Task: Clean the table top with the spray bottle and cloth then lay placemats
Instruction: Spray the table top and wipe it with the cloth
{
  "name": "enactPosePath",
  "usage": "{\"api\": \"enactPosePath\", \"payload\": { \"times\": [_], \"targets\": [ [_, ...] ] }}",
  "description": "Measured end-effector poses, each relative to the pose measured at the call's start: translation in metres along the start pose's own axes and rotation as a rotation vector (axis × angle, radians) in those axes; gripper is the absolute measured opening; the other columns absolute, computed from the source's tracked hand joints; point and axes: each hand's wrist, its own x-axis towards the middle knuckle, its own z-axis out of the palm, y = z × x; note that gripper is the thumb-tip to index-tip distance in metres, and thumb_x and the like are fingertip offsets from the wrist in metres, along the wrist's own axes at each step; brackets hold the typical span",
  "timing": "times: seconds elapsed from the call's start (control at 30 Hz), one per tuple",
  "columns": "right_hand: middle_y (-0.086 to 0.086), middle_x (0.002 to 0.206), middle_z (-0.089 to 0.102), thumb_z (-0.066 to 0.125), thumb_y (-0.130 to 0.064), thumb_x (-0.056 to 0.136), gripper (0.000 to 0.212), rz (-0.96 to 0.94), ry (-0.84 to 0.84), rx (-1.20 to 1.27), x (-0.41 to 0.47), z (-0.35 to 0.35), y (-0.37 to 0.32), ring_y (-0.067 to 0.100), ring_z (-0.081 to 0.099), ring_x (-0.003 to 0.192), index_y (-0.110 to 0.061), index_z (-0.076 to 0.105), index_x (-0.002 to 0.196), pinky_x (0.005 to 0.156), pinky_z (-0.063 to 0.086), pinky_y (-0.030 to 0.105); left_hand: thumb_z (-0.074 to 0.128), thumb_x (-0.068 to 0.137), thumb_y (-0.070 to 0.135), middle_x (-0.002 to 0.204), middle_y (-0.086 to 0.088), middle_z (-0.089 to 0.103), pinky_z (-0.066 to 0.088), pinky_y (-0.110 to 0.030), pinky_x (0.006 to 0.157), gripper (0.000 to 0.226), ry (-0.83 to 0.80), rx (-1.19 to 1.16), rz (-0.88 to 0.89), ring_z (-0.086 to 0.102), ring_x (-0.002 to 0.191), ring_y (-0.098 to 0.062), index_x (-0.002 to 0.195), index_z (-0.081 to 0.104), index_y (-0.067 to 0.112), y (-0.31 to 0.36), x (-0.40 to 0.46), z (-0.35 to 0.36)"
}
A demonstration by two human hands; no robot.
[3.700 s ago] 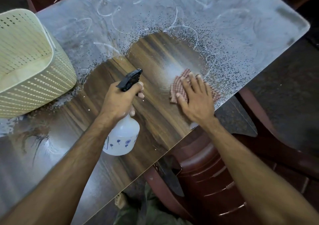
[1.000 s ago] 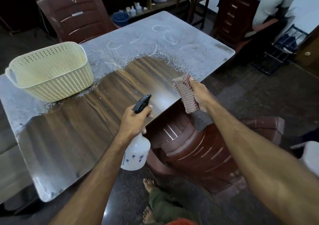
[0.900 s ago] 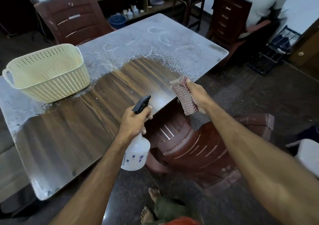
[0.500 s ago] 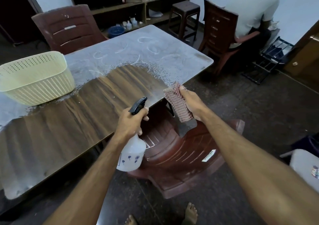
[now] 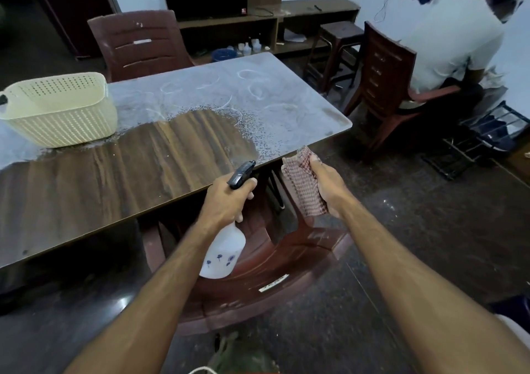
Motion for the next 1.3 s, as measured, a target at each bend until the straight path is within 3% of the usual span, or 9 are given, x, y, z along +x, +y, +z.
{"api": "enactPosePath", "payload": {
  "times": [0.07,0.2,0.33,0.57,0.8,0.93,1.03,1.3],
  "targets": [
    [0.012,0.107,0.073,0.038,-0.038,0.106,0.043,-0.003,0.007,0.018,0.003,-0.015,0.0,0.025,0.069,0.1,-0.008,0.069,0.113,0.091,0.054,0.036,0.062,0.095,0.029,0.087,-0.01,0.073,0.042,-0.026,0.046,0.021,0.008,-0.021,-0.014,0.048,0.037,-0.023,0.096,0.066,0.008,0.003,0.005,0.009],
    [0.019,0.115,0.07,0.039,-0.04,0.106,0.041,0.013,0.005,0.006,0.018,-0.038,0.002,0.029,0.067,0.105,-0.015,0.071,0.103,0.102,0.049,0.049,0.062,0.095,0.029,0.089,-0.011,0.073,0.042,-0.025,0.045,0.024,0.038,-0.045,-0.037,0.048,0.037,-0.023,0.098,0.067,0.006,0.006,0.022,0.027],
    [0.012,0.108,0.074,0.042,-0.049,0.102,0.044,0.011,-0.033,-0.06,0.047,-0.058,0.002,0.03,0.068,0.106,-0.019,0.074,0.101,0.102,0.048,0.054,0.063,0.095,0.03,0.089,-0.011,0.072,0.042,-0.026,0.045,0.026,0.072,-0.073,-0.066,0.046,0.036,-0.022,0.101,0.066,0.005,0.007,0.049,0.047],
    [0.003,0.114,0.074,0.041,-0.049,0.103,0.045,0.03,-0.172,-0.142,0.117,-0.073,-0.009,0.02,0.068,0.111,-0.018,0.067,0.124,0.107,0.046,0.047,0.063,0.093,0.027,0.085,-0.009,0.072,0.039,-0.026,0.045,0.025,0.173,-0.158,-0.157,0.045,0.034,-0.022,0.098,0.066,0.002,0.011,0.105,0.08],
    [0.006,0.107,0.075,0.04,-0.044,0.104,0.038,0.061,-0.225,-0.168,0.165,-0.091,-0.022,0.027,0.069,0.105,-0.022,0.069,0.112,0.099,0.053,0.045,0.064,0.092,0.027,0.086,-0.006,0.074,0.041,-0.027,0.048,0.024,0.211,-0.172,-0.243,0.047,0.034,-0.021,0.094,0.066,0.003,0.026,0.147,0.111],
    [0.006,0.101,0.076,0.04,-0.04,0.105,0.035,0.086,-0.232,-0.133,0.188,-0.094,-0.028,0.027,0.07,0.1,-0.02,0.069,0.105,0.086,0.057,0.037,0.064,0.093,0.028,0.086,-0.005,0.074,0.04,-0.027,0.048,0.021,0.265,-0.197,-0.271,0.046,0.034,-0.021,0.094,0.067,0.008,0.031,0.158,0.121],
    [0.005,0.108,0.075,0.039,-0.041,0.105,0.037,0.09,-0.28,-0.151,0.211,-0.098,-0.029,0.022,0.069,0.105,-0.02,0.069,0.11,0.095,0.054,0.037,0.063,0.093,0.028,0.086,-0.005,0.074,0.041,-0.027,0.049,0.02,0.332,-0.184,-0.298,0.046,0.035,-0.022,0.093,0.067,0.009,0.034,0.164,0.131],
    [0.015,0.104,0.073,0.037,-0.045,0.105,0.041,0.077,-0.437,-0.236,0.276,-0.122,-0.044,0.027,0.068,0.092,-0.018,0.068,0.103,0.089,0.055,0.046,0.063,0.092,0.03,0.084,-0.002,0.074,0.044,-0.026,0.052,0.022,0.569,-0.124,-0.367,0.049,0.034,-0.022,0.086,0.069,0.01,0.049,0.177,0.171]
  ]
}}
